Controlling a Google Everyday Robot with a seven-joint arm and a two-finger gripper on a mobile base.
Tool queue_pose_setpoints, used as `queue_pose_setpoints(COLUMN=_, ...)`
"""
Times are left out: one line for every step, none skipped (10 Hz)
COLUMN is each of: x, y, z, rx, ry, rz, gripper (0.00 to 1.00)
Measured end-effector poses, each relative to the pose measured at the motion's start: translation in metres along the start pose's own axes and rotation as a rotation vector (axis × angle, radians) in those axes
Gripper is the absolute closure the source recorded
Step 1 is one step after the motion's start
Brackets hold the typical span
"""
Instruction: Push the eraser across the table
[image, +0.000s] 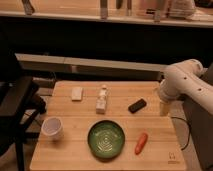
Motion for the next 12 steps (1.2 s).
queue_pose_setpoints(x=0.001, y=0.0, z=0.001, rx=0.0, ry=-0.002, rz=0.0, gripper=0.2)
queue_pose_setpoints(x=0.0, y=-0.002, z=0.004, rx=0.001, ry=-0.004, rz=-0.004, gripper=0.2)
queue_pose_setpoints(x=-0.002, y=-0.004, z=0.007, rx=0.002, ry=-0.008, rz=-0.008, gripper=0.2)
queue_pose_setpoints(x=-0.004, y=-0.006, z=0.009, rx=0.002, ry=-0.011, rz=-0.011, gripper=0.2)
queue_pose_setpoints(x=-0.003, y=-0.009, z=0.011, rx=0.005, ry=-0.011, rz=-0.012, gripper=0.2)
queue_pose_setpoints(x=-0.004, y=-0.011, z=0.013, rx=0.006, ry=-0.013, rz=-0.014, gripper=0.2)
queue_pose_setpoints(x=-0.006, y=-0.014, z=0.015, rx=0.008, ry=-0.014, rz=-0.018, gripper=0.2)
queue_pose_setpoints(x=-0.007, y=-0.015, z=0.016, rx=0.009, ry=-0.018, rz=-0.021, gripper=0.2)
queue_pose_setpoints(x=-0.006, y=-0.016, z=0.018, rx=0.011, ry=-0.017, rz=-0.021, gripper=0.2)
queue_pose_setpoints(x=-0.005, y=-0.017, z=0.02, rx=0.011, ry=-0.019, rz=-0.019, gripper=0.22)
queue_pose_setpoints(x=-0.007, y=-0.019, z=0.025, rx=0.01, ry=-0.021, rz=-0.022, gripper=0.26)
queue_pose_setpoints(x=-0.011, y=-0.021, z=0.029, rx=0.01, ry=-0.024, rz=-0.028, gripper=0.28)
